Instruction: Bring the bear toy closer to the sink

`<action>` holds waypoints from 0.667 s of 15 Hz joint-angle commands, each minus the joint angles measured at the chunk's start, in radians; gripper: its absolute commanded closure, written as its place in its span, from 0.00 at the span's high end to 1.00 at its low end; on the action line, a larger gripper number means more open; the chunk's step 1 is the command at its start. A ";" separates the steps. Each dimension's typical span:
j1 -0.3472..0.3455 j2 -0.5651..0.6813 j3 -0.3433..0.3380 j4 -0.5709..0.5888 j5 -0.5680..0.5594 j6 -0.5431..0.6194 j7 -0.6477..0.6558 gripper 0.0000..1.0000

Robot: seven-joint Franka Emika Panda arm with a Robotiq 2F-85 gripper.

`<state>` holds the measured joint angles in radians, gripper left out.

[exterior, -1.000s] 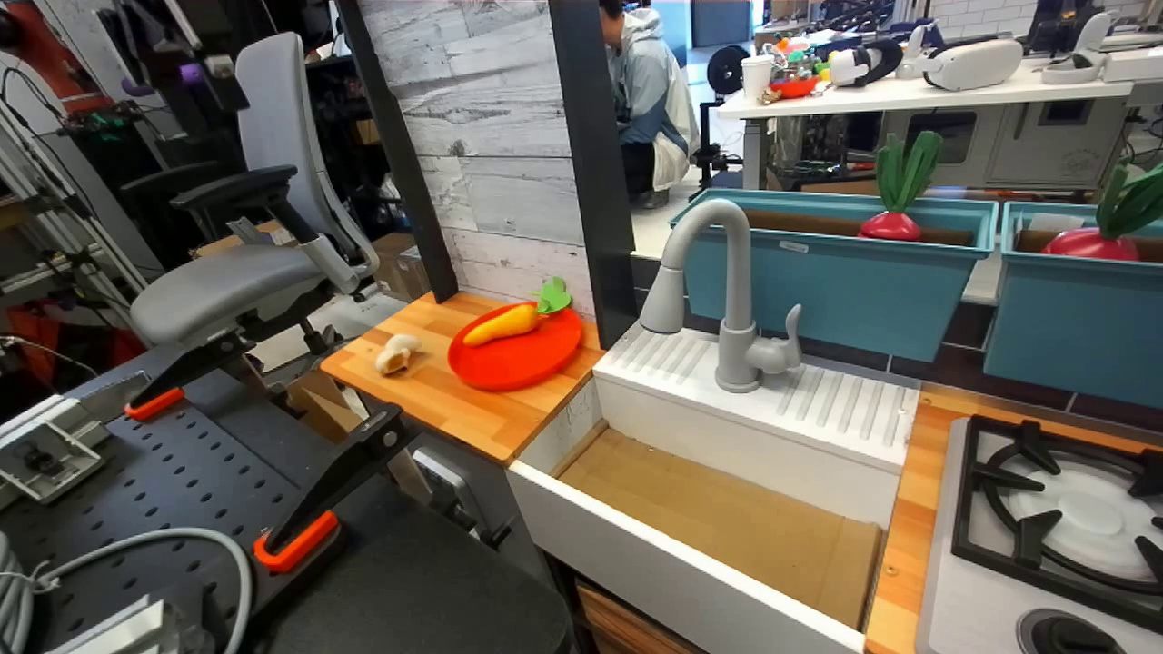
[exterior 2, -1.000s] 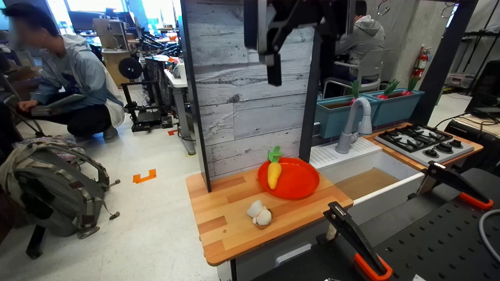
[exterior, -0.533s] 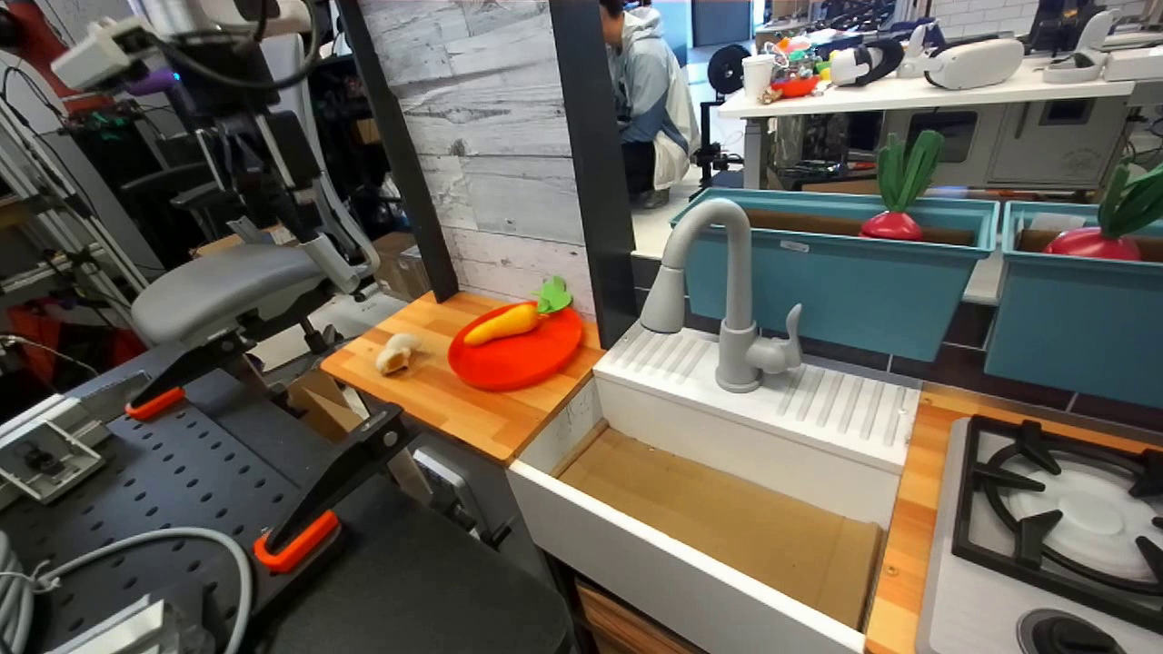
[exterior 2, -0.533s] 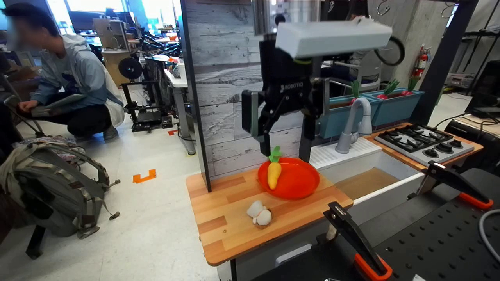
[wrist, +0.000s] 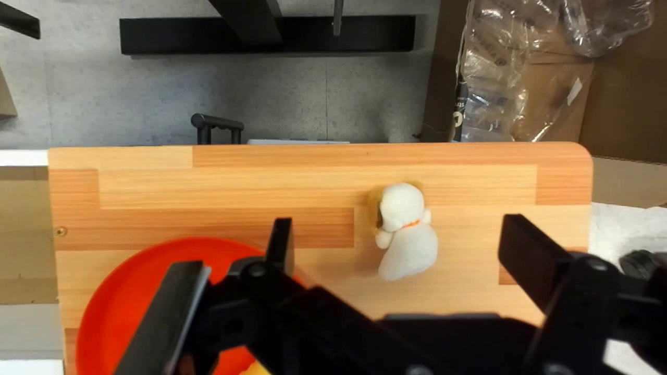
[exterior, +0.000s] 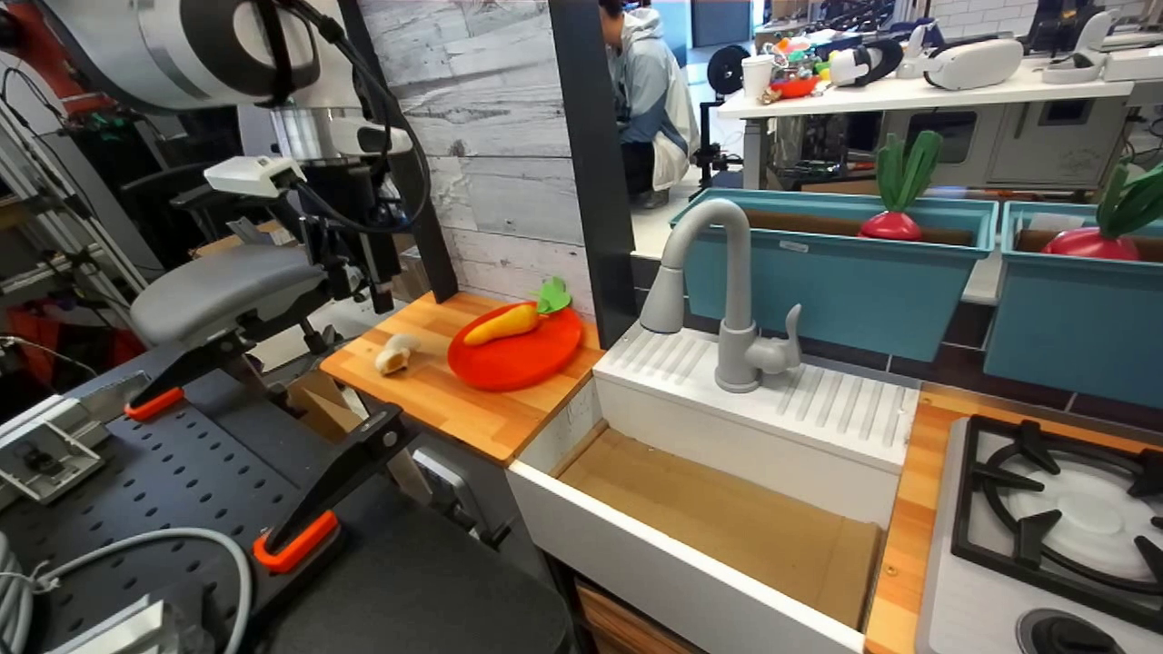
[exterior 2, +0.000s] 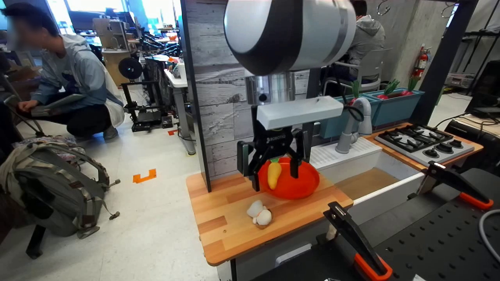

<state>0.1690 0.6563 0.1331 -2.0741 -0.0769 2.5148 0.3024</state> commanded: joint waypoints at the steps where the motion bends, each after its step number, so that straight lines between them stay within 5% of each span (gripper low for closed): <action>1: 0.046 0.141 -0.039 0.134 0.035 -0.002 -0.004 1.00; 8: 0.097 0.295 -0.055 0.285 0.041 -0.048 -0.010 1.00; 9: 0.108 0.307 -0.060 0.302 0.034 -0.058 -0.011 0.75; 10: 0.120 0.317 -0.067 0.314 0.033 -0.057 -0.001 0.72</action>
<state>0.2446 0.9294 0.0952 -1.8339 -0.0498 2.5006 0.3020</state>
